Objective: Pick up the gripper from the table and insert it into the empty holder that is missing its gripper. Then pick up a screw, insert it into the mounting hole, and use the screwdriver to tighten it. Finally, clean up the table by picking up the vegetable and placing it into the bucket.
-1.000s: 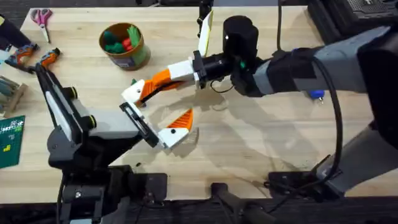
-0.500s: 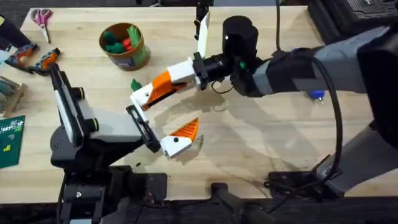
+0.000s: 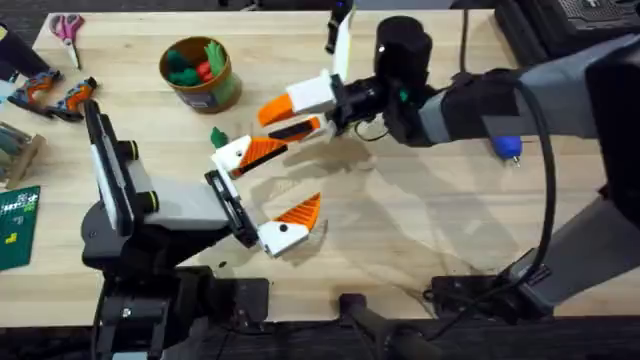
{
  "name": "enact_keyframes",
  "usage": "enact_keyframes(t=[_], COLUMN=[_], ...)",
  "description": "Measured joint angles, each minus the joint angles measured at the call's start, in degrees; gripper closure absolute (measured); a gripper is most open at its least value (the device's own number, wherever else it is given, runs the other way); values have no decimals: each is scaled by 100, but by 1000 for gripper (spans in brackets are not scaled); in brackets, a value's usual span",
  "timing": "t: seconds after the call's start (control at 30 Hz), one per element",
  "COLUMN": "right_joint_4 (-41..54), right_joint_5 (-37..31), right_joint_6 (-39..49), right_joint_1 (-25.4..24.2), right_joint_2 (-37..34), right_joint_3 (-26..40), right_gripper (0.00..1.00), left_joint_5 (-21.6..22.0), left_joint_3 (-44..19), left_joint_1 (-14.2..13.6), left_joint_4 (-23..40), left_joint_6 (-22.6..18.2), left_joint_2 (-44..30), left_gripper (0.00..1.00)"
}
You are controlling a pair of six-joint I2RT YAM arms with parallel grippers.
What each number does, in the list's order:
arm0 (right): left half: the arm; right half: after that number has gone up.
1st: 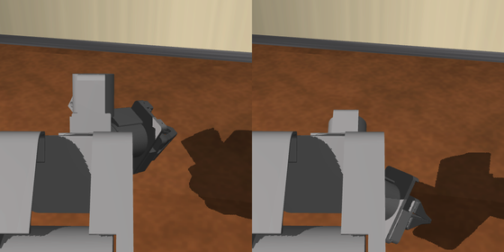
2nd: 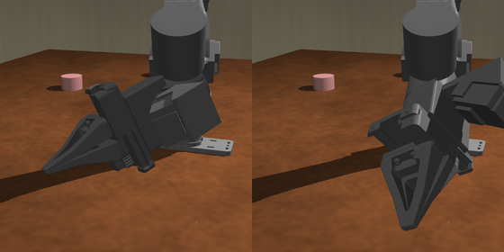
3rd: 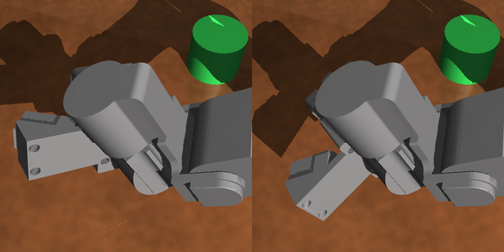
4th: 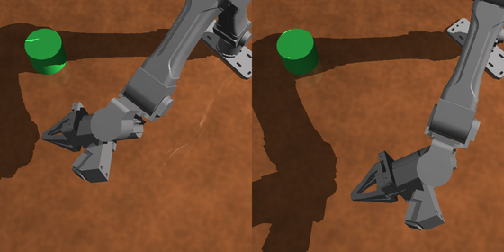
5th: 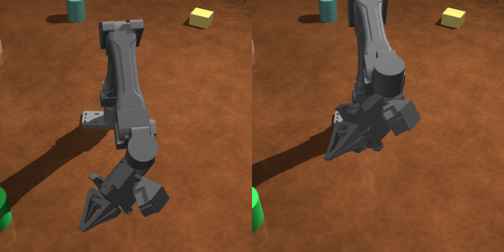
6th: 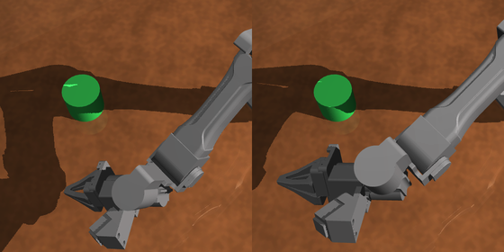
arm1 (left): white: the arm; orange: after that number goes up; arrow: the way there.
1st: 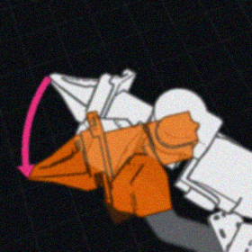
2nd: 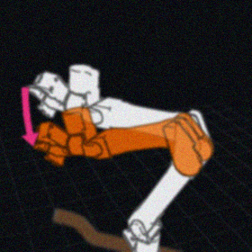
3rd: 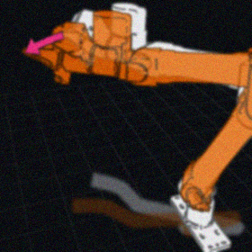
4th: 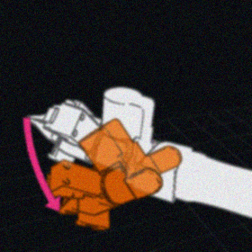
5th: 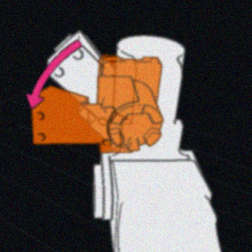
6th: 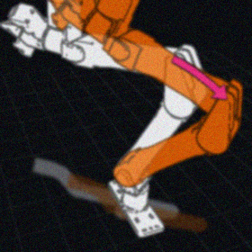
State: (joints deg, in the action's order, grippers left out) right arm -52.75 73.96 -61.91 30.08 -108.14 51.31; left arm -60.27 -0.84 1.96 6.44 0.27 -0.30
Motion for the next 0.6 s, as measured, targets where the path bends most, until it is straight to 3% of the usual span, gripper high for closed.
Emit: enact_keyframes(t=[0.37,0.5,0.6], right_joint_4=[1785,2367,3508], right_joint_5=[-260,-349,-547], right_joint_6=[1655,2242,2936], right_joint_1=[-1371,-1720,-1833], right_joint_2=[0,0,0], right_joint_3=[128,712,1269], right_gripper=[10,10,10], left_joint_5=[0,0,0], left_joint_3=[0,0,0], left_joint_1=[0,0,0], left_joint_4=[0,0,0], left_joint_6=[0,2,2], left_joint_2=[0,0,0], left_gripper=[29,29,29])
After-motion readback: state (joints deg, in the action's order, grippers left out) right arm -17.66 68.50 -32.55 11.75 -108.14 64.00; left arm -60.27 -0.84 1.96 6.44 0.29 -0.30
